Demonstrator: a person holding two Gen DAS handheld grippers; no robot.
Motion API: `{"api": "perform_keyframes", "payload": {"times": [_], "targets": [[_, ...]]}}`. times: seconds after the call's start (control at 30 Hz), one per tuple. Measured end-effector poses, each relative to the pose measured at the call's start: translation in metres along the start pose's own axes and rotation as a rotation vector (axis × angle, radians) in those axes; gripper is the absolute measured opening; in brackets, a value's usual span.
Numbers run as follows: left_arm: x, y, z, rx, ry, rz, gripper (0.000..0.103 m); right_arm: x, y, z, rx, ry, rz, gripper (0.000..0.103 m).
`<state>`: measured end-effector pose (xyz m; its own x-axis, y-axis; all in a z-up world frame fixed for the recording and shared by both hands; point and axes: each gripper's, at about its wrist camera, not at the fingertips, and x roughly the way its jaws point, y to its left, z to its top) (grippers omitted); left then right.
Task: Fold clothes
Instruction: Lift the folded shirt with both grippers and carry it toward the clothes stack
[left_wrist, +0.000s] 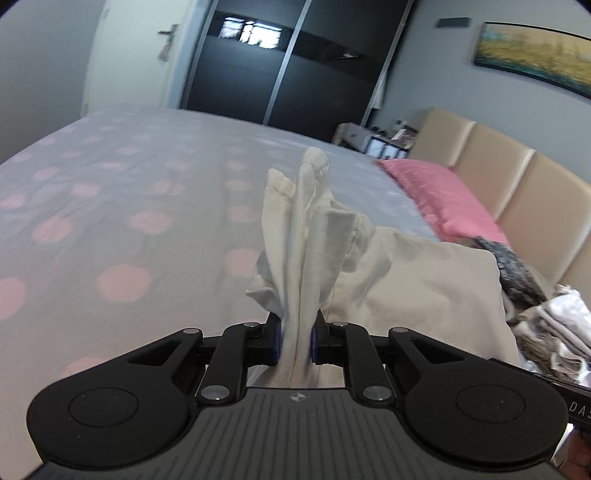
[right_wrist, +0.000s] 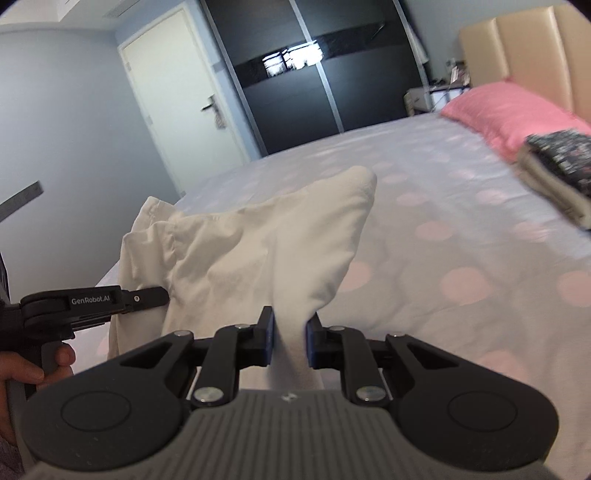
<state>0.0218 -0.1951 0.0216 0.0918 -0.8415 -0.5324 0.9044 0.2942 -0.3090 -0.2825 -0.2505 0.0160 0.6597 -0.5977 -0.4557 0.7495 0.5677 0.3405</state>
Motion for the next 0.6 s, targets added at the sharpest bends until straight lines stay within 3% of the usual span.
{"api": "perform_keyframes", "payload": {"times": [0.33,0.6], "targets": [[0.051,-0.119,0.036,0.104,0.012,-0.234,0.012,-0.067,-0.074,0.043,0.085,-0.123,-0.205,0.019],[0.087,-0.244,0.073,0.206,-0.019,-0.429,0.012,-0.124,-0.152,0.106,0.123,-0.243,-0.341,0.019]]}}
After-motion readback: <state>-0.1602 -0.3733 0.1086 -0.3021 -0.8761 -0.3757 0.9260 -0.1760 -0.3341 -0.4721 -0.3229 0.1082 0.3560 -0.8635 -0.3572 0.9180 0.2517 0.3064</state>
